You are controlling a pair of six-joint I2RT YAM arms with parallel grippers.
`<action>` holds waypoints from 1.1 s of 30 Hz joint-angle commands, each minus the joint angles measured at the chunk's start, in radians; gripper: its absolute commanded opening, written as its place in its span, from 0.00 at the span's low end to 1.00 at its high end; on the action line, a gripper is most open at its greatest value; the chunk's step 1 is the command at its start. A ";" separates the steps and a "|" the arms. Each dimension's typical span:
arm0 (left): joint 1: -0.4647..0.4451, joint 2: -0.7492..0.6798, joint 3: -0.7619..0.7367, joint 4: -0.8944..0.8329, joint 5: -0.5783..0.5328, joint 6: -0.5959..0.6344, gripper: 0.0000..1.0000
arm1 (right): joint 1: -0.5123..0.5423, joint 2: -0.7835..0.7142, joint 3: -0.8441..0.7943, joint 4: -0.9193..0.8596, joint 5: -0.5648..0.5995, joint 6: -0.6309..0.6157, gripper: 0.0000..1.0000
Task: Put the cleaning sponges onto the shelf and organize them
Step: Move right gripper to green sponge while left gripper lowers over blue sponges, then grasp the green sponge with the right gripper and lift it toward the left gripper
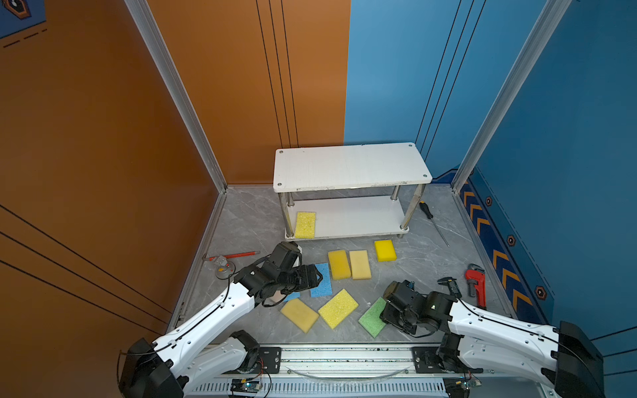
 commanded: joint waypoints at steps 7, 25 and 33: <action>0.024 0.005 0.013 0.007 0.008 -0.007 0.82 | -0.040 0.000 -0.064 0.061 -0.025 -0.019 0.39; 0.120 -0.042 0.025 0.014 0.102 0.015 0.82 | -0.096 0.013 0.138 -0.059 0.021 -0.158 0.07; 0.196 -0.009 -0.006 0.346 0.422 -0.130 0.82 | -0.258 0.136 0.379 -0.080 -0.142 -0.406 0.06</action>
